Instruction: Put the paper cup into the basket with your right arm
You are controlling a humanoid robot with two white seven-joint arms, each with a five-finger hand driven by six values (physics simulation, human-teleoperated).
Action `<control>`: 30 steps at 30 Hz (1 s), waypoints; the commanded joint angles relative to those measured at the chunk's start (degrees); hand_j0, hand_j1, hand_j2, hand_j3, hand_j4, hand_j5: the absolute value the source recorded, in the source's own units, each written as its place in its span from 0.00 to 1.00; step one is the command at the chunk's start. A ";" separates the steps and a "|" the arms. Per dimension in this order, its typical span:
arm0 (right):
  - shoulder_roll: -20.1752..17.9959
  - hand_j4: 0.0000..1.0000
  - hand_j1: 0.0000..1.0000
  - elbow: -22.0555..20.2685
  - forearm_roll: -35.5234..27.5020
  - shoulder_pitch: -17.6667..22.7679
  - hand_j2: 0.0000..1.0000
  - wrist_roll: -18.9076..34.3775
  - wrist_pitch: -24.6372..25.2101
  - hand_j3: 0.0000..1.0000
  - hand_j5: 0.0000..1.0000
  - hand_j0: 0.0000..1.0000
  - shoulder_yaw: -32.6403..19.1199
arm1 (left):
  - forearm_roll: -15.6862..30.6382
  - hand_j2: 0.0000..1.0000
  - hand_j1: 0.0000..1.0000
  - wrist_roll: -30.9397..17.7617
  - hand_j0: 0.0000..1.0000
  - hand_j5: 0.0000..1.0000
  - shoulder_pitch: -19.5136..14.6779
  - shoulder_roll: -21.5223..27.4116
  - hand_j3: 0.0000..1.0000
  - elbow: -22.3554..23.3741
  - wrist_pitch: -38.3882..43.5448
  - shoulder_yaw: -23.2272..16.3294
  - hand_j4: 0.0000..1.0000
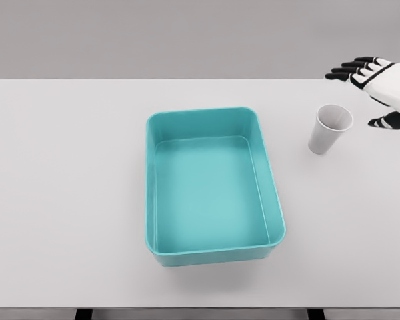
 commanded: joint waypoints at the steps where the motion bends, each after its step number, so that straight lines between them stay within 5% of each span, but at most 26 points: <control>1: -0.22 1.00 1.00 -0.27 -0.15 0.00 1.00 0.03 -0.42 1.00 1.00 1.00 -0.37 | 0.00 1.00 1.00 -0.01 1.00 1.00 0.00 0.00 1.00 0.00 0.00 0.00 1.00; 5: -0.05 1.00 1.00 -0.19 -0.86 0.26 1.00 -0.85 -2.89 1.00 1.00 1.00 0.24 | 0.00 1.00 1.00 -0.01 1.00 1.00 0.00 0.00 1.00 0.00 0.00 0.00 1.00; 7: -0.13 1.00 1.00 0.16 -6.48 0.44 1.00 0.20 -2.89 1.00 1.00 1.00 0.07 | 0.00 1.00 1.00 -0.01 1.00 1.00 0.00 0.00 1.00 0.00 0.00 0.00 1.00; 8: -0.22 1.00 1.00 2.27 -12.53 0.53 1.00 5.37 -3.24 1.00 1.00 1.00 -0.11 | 0.00 1.00 1.00 -0.01 1.00 1.00 0.00 0.00 1.00 0.00 0.00 0.00 1.00; 10: 0.39 1.00 1.00 6.75 -27.47 0.53 1.00 19.26 -4.29 1.00 1.00 1.00 0.07 | 0.00 1.00 1.00 -0.01 1.00 1.00 0.00 0.00 1.00 0.00 0.00 0.00 1.00; 12: 5.92 1.00 1.00 15.00 -38.46 0.35 1.00 31.51 -5.08 1.00 1.00 1.00 -0.28 | 0.00 1.00 1.00 -0.01 1.00 1.00 0.00 0.00 1.00 0.00 0.00 0.00 1.00; 15: 14.80 1.00 1.00 29.51 -53.76 0.35 1.00 31.51 -6.75 1.00 1.00 1.00 -4.85 | 0.00 1.00 1.00 -0.01 1.00 1.00 0.00 0.00 1.00 0.00 0.00 0.00 1.00; 23: 23.95 1.00 1.00 43.67 -53.33 0.53 1.00 31.51 -6.93 1.00 1.00 1.00 -6.96 | 0.00 1.00 1.00 -0.01 1.00 1.00 0.00 0.00 1.00 0.00 0.00 0.00 1.00; 30: 25.00 1.00 1.00 51.31 -52.89 0.62 1.00 31.51 -9.56 1.00 1.00 1.00 -6.96 | 0.00 1.00 1.00 -0.01 1.00 1.00 0.00 0.00 1.00 0.00 0.00 0.00 1.00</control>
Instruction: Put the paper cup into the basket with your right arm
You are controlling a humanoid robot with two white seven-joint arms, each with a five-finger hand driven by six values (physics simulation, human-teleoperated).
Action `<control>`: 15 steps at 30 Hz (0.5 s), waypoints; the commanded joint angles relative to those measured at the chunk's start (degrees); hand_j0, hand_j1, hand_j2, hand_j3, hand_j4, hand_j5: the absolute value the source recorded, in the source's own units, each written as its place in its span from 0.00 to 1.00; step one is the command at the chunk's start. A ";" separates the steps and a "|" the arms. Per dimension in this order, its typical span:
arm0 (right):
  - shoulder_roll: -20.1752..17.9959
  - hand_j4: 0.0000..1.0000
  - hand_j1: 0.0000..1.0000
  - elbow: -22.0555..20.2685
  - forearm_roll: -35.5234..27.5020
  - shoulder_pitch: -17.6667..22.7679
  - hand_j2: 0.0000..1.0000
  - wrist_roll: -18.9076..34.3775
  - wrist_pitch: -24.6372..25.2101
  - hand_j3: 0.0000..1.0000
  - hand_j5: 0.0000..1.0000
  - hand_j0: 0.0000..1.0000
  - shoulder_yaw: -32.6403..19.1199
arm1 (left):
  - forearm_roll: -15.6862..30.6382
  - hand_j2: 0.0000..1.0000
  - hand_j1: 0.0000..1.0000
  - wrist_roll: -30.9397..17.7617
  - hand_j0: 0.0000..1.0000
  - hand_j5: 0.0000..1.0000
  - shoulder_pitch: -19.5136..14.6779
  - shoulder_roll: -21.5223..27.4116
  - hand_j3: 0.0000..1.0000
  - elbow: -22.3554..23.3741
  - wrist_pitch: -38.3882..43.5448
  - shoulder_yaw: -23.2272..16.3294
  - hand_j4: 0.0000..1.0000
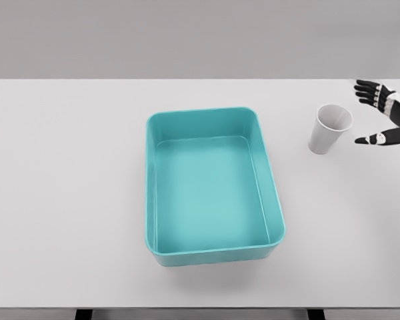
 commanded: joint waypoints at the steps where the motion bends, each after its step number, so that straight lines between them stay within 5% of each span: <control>1: 1.21 1.00 1.00 3.34 -0.36 0.00 1.00 0.02 -1.20 1.00 1.00 1.00 -0.01 | 0.00 1.00 1.00 -0.01 1.00 1.00 0.00 0.00 1.00 0.00 0.00 0.00 1.00; 15: 4.99 1.00 1.00 5.27 1.31 -0.79 1.00 0.02 -1.20 1.00 1.00 1.00 -0.19 | 0.00 1.00 1.00 -0.01 1.00 1.00 0.00 0.00 1.00 0.00 0.00 0.00 1.00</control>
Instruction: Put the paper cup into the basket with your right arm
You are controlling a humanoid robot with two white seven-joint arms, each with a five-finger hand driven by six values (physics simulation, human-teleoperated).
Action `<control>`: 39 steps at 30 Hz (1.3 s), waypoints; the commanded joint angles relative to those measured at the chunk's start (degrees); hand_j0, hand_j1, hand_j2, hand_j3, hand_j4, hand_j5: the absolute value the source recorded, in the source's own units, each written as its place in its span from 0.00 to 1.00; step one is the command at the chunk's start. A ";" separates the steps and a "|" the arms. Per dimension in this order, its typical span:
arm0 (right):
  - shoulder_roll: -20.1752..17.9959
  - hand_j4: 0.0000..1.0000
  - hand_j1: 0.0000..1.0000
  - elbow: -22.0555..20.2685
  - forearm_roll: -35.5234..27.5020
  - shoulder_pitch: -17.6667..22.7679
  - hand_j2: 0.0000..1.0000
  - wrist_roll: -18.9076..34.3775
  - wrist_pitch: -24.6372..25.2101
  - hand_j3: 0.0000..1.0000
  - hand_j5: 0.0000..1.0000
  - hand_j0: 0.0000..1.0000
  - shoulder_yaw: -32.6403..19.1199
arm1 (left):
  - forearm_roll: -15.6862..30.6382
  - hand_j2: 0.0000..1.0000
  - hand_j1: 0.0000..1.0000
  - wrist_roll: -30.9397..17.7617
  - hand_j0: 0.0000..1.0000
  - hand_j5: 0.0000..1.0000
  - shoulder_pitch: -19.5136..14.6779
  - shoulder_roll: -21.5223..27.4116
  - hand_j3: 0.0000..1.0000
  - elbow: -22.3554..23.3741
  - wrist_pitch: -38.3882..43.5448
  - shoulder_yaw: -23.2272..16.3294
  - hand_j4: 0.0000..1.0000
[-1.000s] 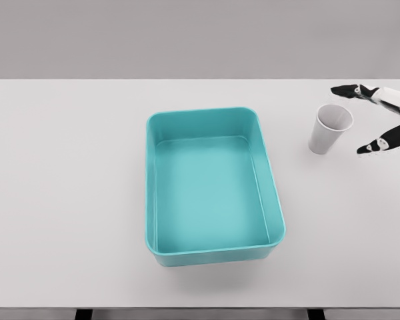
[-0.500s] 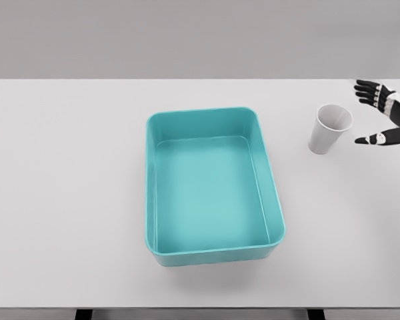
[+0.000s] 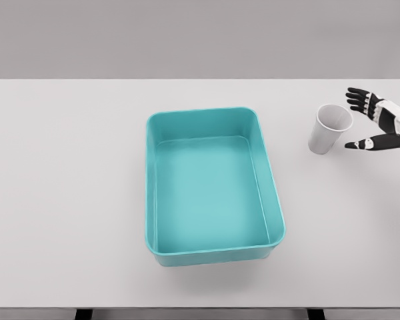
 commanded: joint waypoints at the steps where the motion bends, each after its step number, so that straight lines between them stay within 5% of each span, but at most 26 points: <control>1: 0.66 1.00 1.00 0.40 -0.13 0.00 1.00 0.00 0.05 1.00 1.00 1.00 -0.09 | 0.01 1.00 1.00 -0.01 1.00 1.00 0.00 0.00 1.00 0.00 0.00 0.00 1.00; 35: 5.49 1.00 1.00 0.75 3.13 -1.67 1.00 0.00 0.58 1.00 1.00 1.00 0.17 | 0.01 1.00 1.00 -0.01 1.00 1.00 0.00 0.00 1.00 0.00 0.00 0.00 1.00; 36: 5.40 0.99 0.99 0.75 3.13 -1.67 0.99 0.00 0.66 0.99 0.99 0.99 0.26 | 0.01 1.00 1.00 -0.01 1.00 1.00 0.00 0.00 1.00 0.00 0.00 0.00 1.00; 39: 5.40 0.72 0.72 0.40 3.48 -1.67 0.72 0.00 1.02 0.72 0.72 0.72 0.26 | 0.01 1.00 1.00 -0.01 1.00 1.00 0.00 0.00 1.00 0.00 0.00 0.00 1.00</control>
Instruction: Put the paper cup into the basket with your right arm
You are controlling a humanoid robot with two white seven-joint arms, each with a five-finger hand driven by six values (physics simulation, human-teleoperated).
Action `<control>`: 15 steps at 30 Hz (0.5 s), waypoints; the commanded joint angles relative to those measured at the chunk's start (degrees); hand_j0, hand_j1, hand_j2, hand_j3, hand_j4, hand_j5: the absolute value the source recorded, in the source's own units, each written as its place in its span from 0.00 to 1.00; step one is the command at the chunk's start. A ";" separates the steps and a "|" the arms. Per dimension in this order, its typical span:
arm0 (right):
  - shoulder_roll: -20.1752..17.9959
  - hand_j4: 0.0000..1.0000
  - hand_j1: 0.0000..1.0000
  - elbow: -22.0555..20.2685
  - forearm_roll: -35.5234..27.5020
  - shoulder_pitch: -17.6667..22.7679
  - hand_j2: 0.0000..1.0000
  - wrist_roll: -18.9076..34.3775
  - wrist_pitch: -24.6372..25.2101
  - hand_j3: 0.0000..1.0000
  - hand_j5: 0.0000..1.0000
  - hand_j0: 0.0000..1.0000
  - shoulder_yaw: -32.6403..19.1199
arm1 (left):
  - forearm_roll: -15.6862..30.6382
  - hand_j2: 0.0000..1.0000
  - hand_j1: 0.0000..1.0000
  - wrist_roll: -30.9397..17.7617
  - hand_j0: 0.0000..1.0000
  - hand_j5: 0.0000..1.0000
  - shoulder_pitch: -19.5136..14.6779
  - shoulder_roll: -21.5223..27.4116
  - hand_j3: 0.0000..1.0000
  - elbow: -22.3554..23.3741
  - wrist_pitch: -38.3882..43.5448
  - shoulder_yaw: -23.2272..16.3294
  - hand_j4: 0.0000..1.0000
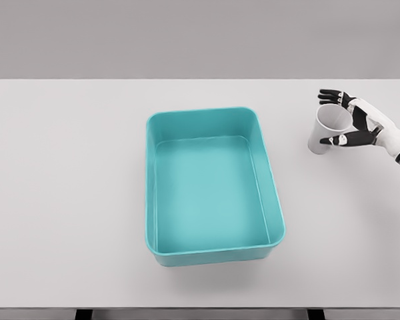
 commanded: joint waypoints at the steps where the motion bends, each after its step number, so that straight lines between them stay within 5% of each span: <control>1: -0.01 0.72 0.72 -0.33 0.69 0.00 0.72 0.05 -0.11 0.72 0.72 0.72 0.34 | 0.01 1.00 1.00 -0.01 1.00 1.00 0.00 0.00 1.00 0.00 0.00 0.00 1.00; 8: -0.89 0.72 0.72 -3.84 1.13 -0.26 0.72 0.05 -2.48 0.72 0.72 0.72 -0.10 | 0.01 1.00 1.00 -0.01 1.00 1.00 0.00 0.00 1.00 0.00 0.00 0.00 1.00; 15: -0.98 0.73 0.73 -14.82 9.99 -0.18 0.73 0.05 -8.30 0.73 0.73 0.73 -2.55 | 0.01 1.00 1.00 -0.01 1.00 1.00 0.00 0.00 1.00 0.00 0.00 0.00 1.00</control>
